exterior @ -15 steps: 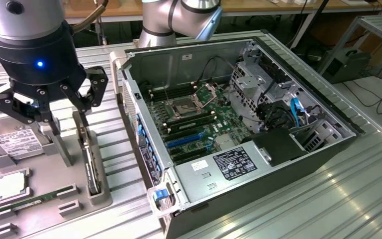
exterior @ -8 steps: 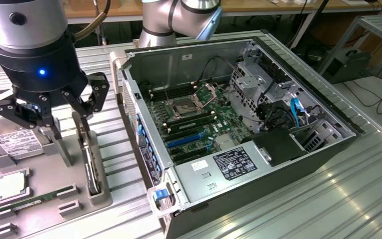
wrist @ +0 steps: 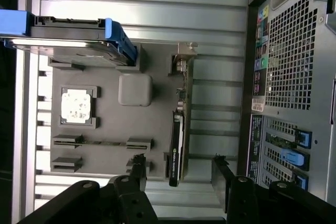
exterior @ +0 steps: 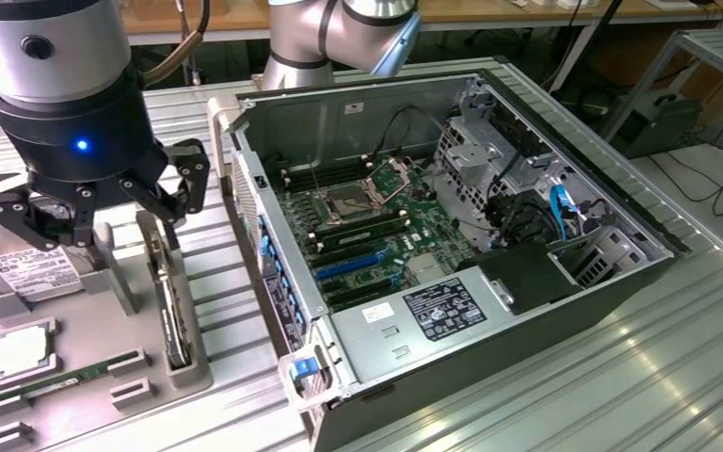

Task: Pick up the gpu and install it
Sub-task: 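Pick up the gpu and move the gpu toward the slot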

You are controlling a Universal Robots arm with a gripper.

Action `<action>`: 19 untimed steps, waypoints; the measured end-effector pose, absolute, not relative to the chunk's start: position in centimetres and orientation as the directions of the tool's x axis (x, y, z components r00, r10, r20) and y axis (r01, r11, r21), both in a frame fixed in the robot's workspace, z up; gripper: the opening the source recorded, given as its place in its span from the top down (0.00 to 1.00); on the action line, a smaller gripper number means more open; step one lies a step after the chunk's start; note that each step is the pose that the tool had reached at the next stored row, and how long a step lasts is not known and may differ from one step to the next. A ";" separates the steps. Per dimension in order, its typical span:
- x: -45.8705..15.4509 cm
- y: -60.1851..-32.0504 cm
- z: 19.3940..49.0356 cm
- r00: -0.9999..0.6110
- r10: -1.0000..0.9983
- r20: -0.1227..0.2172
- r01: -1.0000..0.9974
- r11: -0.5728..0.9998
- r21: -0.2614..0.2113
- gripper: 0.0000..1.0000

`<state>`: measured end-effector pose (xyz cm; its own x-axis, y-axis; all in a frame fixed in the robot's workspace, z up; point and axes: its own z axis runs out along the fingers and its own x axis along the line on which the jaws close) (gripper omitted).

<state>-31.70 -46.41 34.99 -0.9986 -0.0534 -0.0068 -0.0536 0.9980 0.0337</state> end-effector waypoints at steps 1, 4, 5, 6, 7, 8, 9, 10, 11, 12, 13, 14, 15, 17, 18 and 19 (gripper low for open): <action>-31.7 -46.4 34.9 -0.999 -0.052 -0.007 -0.052 0.998 0.034 0.38; -31.7 -46.4 34.7 -0.999 -0.049 -0.006 -0.049 0.998 0.031 0.38; -31.7 -46.4 34.7 -0.999 -0.048 -0.006 -0.049 0.998 0.029 0.38; -31.7 -46.4 34.6 -0.999 -0.048 -0.006 -0.048 0.998 0.027 0.38; -31.7 -46.4 34.5 -0.999 -0.047 -0.006 -0.047 0.999 0.026 0.38; -31.7 -46.4 34.4 -0.999 -0.046 -0.006 -0.047 0.999 0.025 0.38; -31.7 -46.4 34.3 -0.999 -0.046 -0.006 -0.046 0.999 0.025 0.38; -31.7 -46.4 34.2 -0.999 -0.046 -0.006 -0.046 0.999 0.025 0.38; -31.7 -46.4 34.1 -0.999 -0.046 -0.007 -0.046 0.999 0.025 0.38; -31.7 -46.4 34.0 -0.999 -0.046 -0.007 -0.046 0.999 0.024 0.38; -31.7 -46.4 33.8 -0.999 -0.046 -0.007 -0.046 0.999 0.024 0.38; -31.7 -46.4 33.7 -0.999 -0.046 -0.007 -0.046 0.999 0.024 0.38; -31.7 -46.4 33.5 -0.999 -0.046 -0.007 -0.046 0.999 0.024 0.38; -31.7 -46.4 33.3 -0.999 -0.046 -0.007 -0.046 0.999 0.024 0.38; -31.7 -46.4 33.1 -0.999 -0.046 -0.007 -0.046 0.999 0.024 0.38; -31.7 -46.5 33.0 -0.999 -0.046 -0.007 -0.046 0.999 0.024 0.38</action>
<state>-31.70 -46.46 33.04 -0.9989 -0.0459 -0.0067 -0.0460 0.9986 0.0242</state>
